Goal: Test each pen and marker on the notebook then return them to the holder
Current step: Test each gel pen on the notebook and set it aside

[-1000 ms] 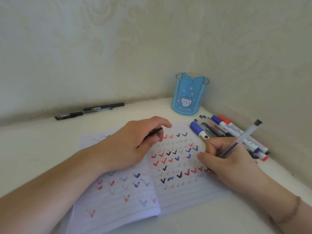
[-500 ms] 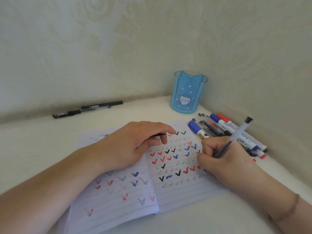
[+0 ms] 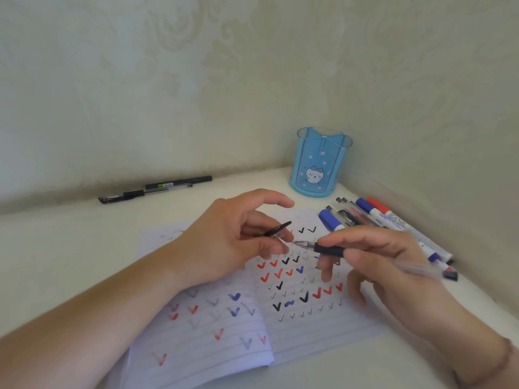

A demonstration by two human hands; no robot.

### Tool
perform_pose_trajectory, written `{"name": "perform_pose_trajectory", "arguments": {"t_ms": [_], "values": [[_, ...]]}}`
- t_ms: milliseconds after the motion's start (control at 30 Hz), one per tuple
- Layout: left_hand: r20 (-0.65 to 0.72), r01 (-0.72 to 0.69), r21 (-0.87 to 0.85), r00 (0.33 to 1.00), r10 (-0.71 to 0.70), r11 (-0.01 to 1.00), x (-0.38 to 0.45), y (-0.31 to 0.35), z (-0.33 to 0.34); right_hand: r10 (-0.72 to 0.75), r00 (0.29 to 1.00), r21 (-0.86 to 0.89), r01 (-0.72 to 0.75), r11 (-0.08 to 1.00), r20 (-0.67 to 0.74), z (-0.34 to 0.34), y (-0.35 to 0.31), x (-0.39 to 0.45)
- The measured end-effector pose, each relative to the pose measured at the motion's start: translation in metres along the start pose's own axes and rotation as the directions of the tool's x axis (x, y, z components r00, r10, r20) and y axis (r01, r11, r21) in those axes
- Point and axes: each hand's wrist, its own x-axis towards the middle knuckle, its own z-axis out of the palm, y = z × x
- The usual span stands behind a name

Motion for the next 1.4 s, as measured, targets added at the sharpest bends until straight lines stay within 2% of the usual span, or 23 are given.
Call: {"name": "perform_pose_trajectory", "arguments": {"t_ms": [167, 400, 533, 733, 933, 1133, 1233, 1300, 1400], "values": [[0.033, -0.035, 0.036, 0.999, 0.034, 0.999, -0.001, 0.002, 0.001, -0.012, 0.996, 0.105, 0.021, 0.994, -0.084, -0.003, 0.003, 0.001], [0.084, -0.079, 0.123, 0.994, 0.069, 0.989, -0.003, 0.003, 0.005, -0.008, 0.999, 0.059, 0.011, 0.998, -0.049, 0.003, 0.002, 0.001], [0.127, -0.141, 0.14, 0.984, 0.124, 0.98, -0.006, 0.007, 0.008, -0.012, 0.994, -0.004, 0.011, 1.0, -0.11, 0.006, 0.0, 0.001], [0.11, -0.122, -0.025, 0.986, 0.124, 0.992, -0.009, 0.008, 0.015, -0.065, 0.985, -0.103, 0.049, 0.994, -0.159, 0.009, 0.0, -0.001], [0.128, -0.119, -0.07, 0.984, 0.127, 0.99, -0.01, 0.004, 0.018, -0.074, 0.981, -0.111, 0.054, 0.992, -0.18, 0.011, 0.004, -0.004], [0.077, -0.154, -0.041, 0.985, 0.157, 0.987, -0.009, -0.001, 0.02, -0.099, 0.973, -0.077, 0.085, 0.993, -0.209, 0.013, 0.007, -0.001], [0.034, -0.165, -0.049, 0.985, 0.167, 0.985, -0.007, -0.001, 0.016, -0.197, 0.957, -0.053, 0.189, 0.98, -0.213, 0.011, 0.003, 0.002], [-0.016, -0.198, -0.001, 0.98, 0.198, 0.98, -0.005, -0.001, 0.012, -0.23, 0.947, -0.007, 0.235, 0.972, -0.224, 0.007, 0.001, 0.001], [-0.076, -0.227, 0.083, 0.969, 0.234, 0.97, -0.004, -0.003, 0.01, -0.229, 0.939, -0.036, 0.228, 0.973, -0.257, 0.007, 0.001, 0.001]]}}
